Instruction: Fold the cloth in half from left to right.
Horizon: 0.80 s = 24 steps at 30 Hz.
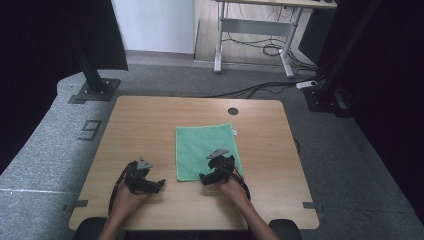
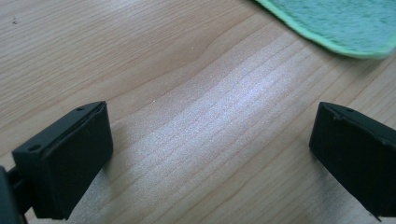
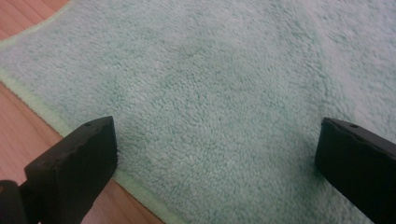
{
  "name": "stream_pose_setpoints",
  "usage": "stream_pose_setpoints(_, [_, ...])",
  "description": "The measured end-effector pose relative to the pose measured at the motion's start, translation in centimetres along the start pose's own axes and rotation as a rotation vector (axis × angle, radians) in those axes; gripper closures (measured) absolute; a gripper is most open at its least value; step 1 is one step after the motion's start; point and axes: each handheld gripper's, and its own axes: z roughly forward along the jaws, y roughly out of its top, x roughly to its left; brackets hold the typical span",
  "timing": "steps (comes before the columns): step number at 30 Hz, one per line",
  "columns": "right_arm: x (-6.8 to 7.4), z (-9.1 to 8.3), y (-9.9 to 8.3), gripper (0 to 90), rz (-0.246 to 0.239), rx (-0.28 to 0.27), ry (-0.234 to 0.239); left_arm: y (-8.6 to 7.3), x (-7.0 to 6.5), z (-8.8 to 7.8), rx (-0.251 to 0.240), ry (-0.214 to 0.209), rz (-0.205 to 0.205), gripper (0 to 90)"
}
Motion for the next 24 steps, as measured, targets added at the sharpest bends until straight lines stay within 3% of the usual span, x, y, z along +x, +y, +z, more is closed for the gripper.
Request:
stream_pose_setpoints(8, [-0.9, -1.3, -1.5, 0.0, -0.002, 0.007, -0.021, 0.0, 0.0, 0.0, 0.000, 0.000, 0.000, 0.0])
stream_pose_setpoints(16, [-1.9, -2.4, -2.9, 0.0, 0.029, 0.004, -0.017, 0.6, -0.1, 0.2, 0.020, 0.013, -0.019, 0.0])
stream_pose_setpoints(19, [-1.9, -2.5, -3.1, 0.0, 0.030, 0.003, -0.016, 1.4, 0.2, 0.4, 0.015, 0.017, -0.021, 1.0])
stream_pose_setpoints(24, [-2.0, -2.5, -3.2, 0.9, 0.034, -0.004, -0.007, 4.0, 1.2, 0.6, -0.041, 0.023, -0.023, 2.2])
